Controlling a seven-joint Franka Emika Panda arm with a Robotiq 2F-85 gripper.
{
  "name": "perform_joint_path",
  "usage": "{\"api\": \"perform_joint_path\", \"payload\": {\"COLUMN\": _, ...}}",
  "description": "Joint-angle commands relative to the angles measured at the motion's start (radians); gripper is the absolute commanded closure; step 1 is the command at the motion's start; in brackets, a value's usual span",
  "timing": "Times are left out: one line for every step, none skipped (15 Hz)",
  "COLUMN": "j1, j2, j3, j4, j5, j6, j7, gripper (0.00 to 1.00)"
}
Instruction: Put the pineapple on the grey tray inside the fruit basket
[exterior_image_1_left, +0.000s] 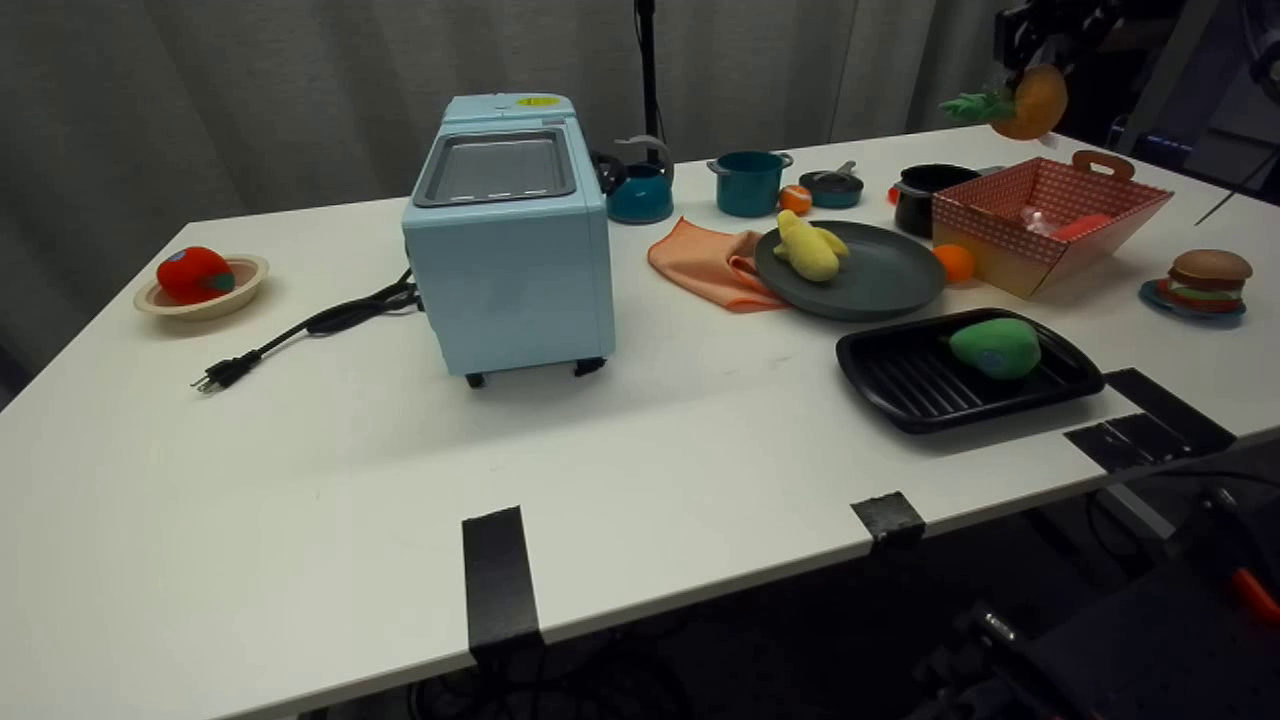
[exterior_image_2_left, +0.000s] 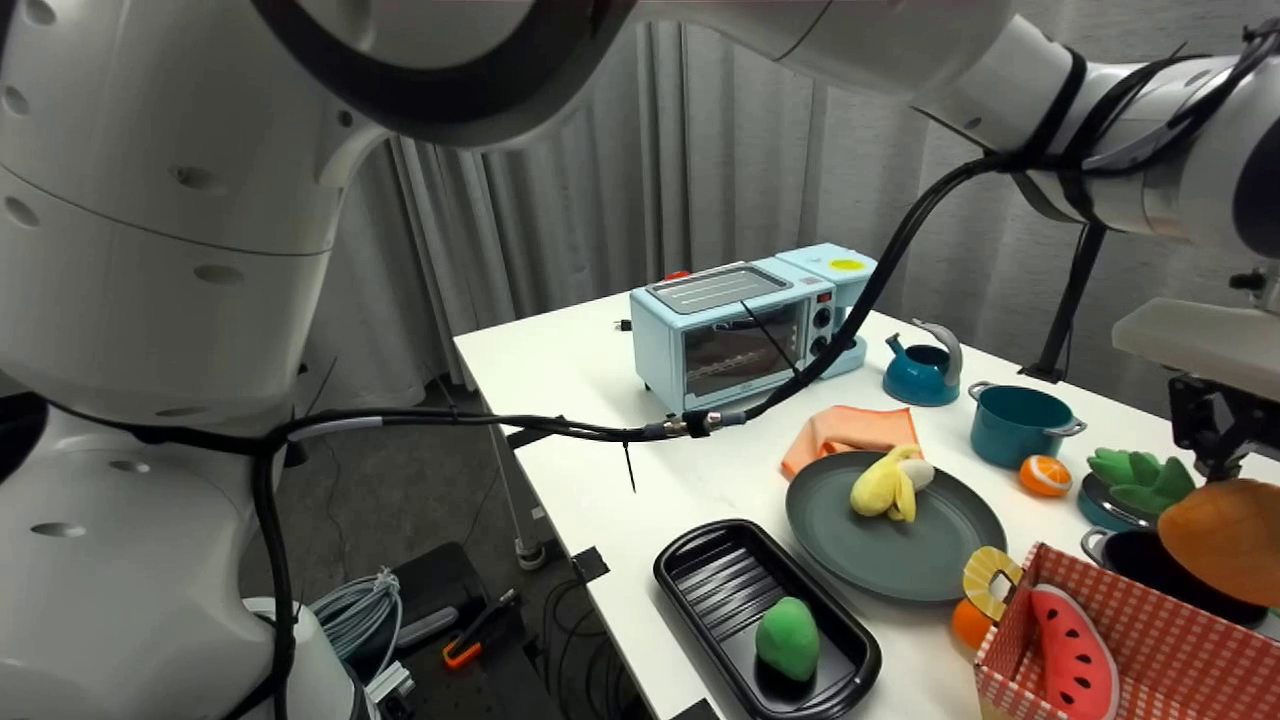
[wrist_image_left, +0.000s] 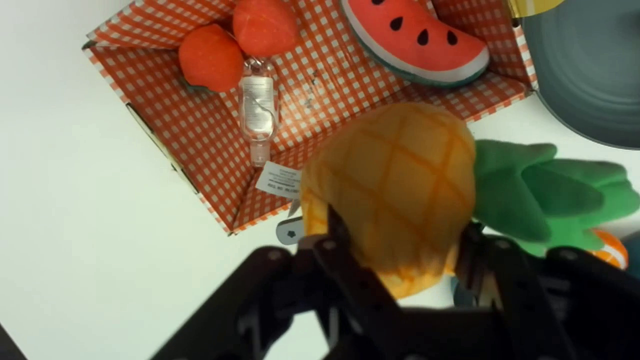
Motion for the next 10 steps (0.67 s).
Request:
{"api": "perform_joint_path", "payload": {"j1": -0.018, "j2": 0.041, "j3": 0.0, "j4": 0.087, "j5": 0.015, "j6": -0.055, "j7": 0.009, "gripper": 0.19}}
{"api": "perform_joint_path", "payload": {"j1": -0.022, "j2": 0.043, "j3": 0.001, "j4": 0.094, "j5": 0.016, "j6": -0.061, "j7": 0.007, "gripper": 0.1}}
{"api": "perform_joint_path", "payload": {"j1": -0.024, "j2": 0.043, "j3": 0.001, "j4": 0.1, "j5": 0.016, "j6": -0.064, "j7": 0.006, "gripper": 0.03}}
{"api": "perform_joint_path", "payload": {"j1": -0.026, "j2": 0.039, "j3": 0.002, "j4": 0.101, "j5": 0.016, "j6": -0.065, "j7": 0.004, "gripper": 0.0}}
{"api": "perform_joint_path", "payload": {"j1": -0.027, "j2": 0.037, "j3": 0.002, "j4": 0.105, "j5": 0.017, "j6": -0.068, "j7": 0.002, "gripper": 0.0}}
{"api": "perform_joint_path", "payload": {"j1": -0.03, "j2": 0.033, "j3": 0.001, "j4": 0.108, "j5": 0.017, "j6": -0.069, "j7": 0.0, "gripper": 0.0}}
{"api": "perform_joint_path", "payload": {"j1": -0.032, "j2": 0.03, "j3": 0.001, "j4": 0.11, "j5": 0.017, "j6": -0.068, "j7": -0.002, "gripper": 0.0}}
{"api": "perform_joint_path", "payload": {"j1": -0.036, "j2": 0.026, "j3": 0.0, "j4": 0.111, "j5": 0.018, "j6": -0.065, "j7": -0.003, "gripper": 0.0}}
{"api": "perform_joint_path", "payload": {"j1": -0.04, "j2": 0.02, "j3": -0.001, "j4": 0.11, "j5": 0.02, "j6": -0.063, "j7": -0.003, "gripper": 0.0}}
{"api": "perform_joint_path", "payload": {"j1": -0.044, "j2": 0.014, "j3": -0.002, "j4": 0.107, "j5": 0.022, "j6": -0.061, "j7": -0.005, "gripper": 0.0}}
